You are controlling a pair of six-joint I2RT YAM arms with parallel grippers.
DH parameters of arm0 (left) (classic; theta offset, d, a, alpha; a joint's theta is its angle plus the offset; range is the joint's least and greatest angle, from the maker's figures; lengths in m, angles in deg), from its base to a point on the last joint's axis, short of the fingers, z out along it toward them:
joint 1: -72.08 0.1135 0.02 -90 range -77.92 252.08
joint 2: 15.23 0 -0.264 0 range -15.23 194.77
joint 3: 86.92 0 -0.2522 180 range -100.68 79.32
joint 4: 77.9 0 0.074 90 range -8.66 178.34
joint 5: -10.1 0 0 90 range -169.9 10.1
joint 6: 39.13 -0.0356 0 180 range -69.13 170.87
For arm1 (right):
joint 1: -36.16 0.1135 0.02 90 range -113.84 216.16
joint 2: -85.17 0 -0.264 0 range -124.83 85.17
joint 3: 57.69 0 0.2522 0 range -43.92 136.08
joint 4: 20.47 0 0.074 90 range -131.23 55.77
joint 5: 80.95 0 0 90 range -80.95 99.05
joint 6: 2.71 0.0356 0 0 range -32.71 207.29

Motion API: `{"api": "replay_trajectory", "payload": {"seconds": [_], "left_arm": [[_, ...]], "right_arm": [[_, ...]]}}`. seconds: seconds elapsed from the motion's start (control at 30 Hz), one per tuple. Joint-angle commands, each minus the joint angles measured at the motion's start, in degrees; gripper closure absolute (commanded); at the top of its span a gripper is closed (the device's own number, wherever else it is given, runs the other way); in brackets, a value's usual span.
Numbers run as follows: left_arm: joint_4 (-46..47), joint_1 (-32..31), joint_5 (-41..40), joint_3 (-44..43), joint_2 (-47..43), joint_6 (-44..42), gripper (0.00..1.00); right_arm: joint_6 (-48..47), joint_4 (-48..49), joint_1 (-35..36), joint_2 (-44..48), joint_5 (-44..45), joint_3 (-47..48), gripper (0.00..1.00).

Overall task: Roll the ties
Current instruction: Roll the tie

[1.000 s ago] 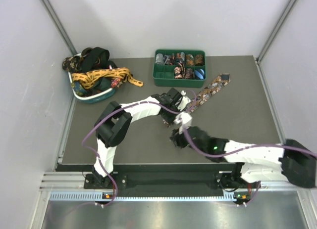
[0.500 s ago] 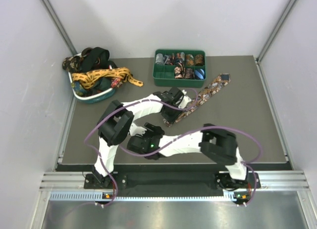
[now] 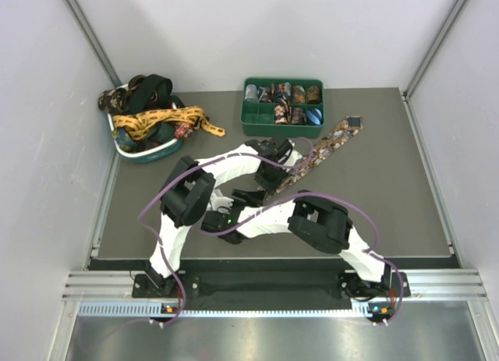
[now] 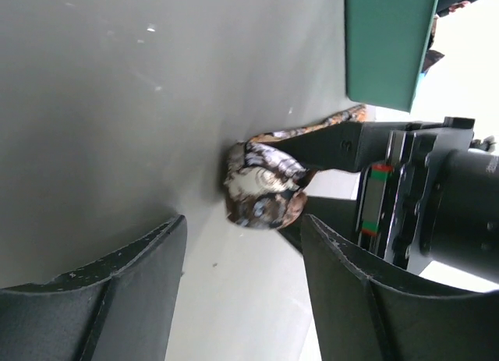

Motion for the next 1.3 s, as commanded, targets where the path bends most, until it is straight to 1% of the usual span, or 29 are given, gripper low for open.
{"api": "replay_trajectory", "payload": {"seconds": [0.0,0.3,0.33,0.37,0.4,0.53,0.63,0.7,0.8,0.87,0.9,0.93,0.97,1.13,1.27], "left_arm": [[-9.67,-0.44,1.11,-0.01,3.90,1.88,0.63],[-12.92,-0.88,0.67,-2.74,5.75,2.15,0.63],[-13.19,-0.88,0.59,-3.26,5.84,2.23,0.63],[-13.45,-0.97,0.41,-3.44,5.93,2.15,0.63],[-13.89,-0.97,0.41,-3.96,6.10,2.23,0.63],[-15.56,-1.15,-0.03,-5.37,6.80,2.15,0.63],[-16.70,-1.15,-0.73,-6.25,6.98,2.06,0.63],[-17.06,-1.15,-0.73,-6.69,6.98,2.06,0.63],[-17.41,-1.15,-0.73,-6.96,7.07,1.88,0.63],[-17.76,-1.15,-1.00,-7.13,7.42,1.88,0.63],[-17.85,-1.06,-0.91,-7.22,7.51,1.97,0.63],[-17.94,-1.15,-0.91,-7.13,7.51,1.88,0.63],[-17.94,-1.15,-0.82,-7.22,7.51,1.88,0.63],[-17.94,-1.15,-0.73,-7.22,7.60,1.79,0.63],[-17.76,-1.15,-0.47,-7.49,7.60,1.71,0.60]], "right_arm": [[-3.43,1.05,-1.79,-1.82,-0.31,1.19,0.39],[-6.42,0.88,-3.64,-3.85,-6.72,2.59,0.39],[-7.12,1.05,-4.08,-4.11,-6.81,2.85,0.40],[-7.22,0.80,-4.34,-4.29,-7.16,3.21,0.42],[-6.70,-0.34,-4.95,-4.81,-7.25,3.64,0.44],[-4.23,-4.12,-6.63,-6.22,-9.27,6.37,0.45],[-3.00,-6.41,-7.42,-7.54,-9.19,7.51,0.45],[-2.21,-8.25,-7.68,-8.86,-8.66,8.22,0.47],[-1.16,-9.40,-7.77,-9.74,-8.04,8.31,0.52],[-0.37,-9.84,-7.77,-9.91,-7.34,8.22,0.57],[-0.36,-9.75,-7.86,-9.92,-7.08,7.96,0.61],[-0.36,-9.75,-7.86,-10.00,-6.03,7.96,0.68],[-0.36,-9.75,-7.86,-10.09,-5.32,7.96,0.71],[-0.28,-8.70,-7.86,-9.65,-2.42,7.34,0.82],[-0.97,-5.28,-7.25,-7.55,-1.19,5.50,0.86]]}}
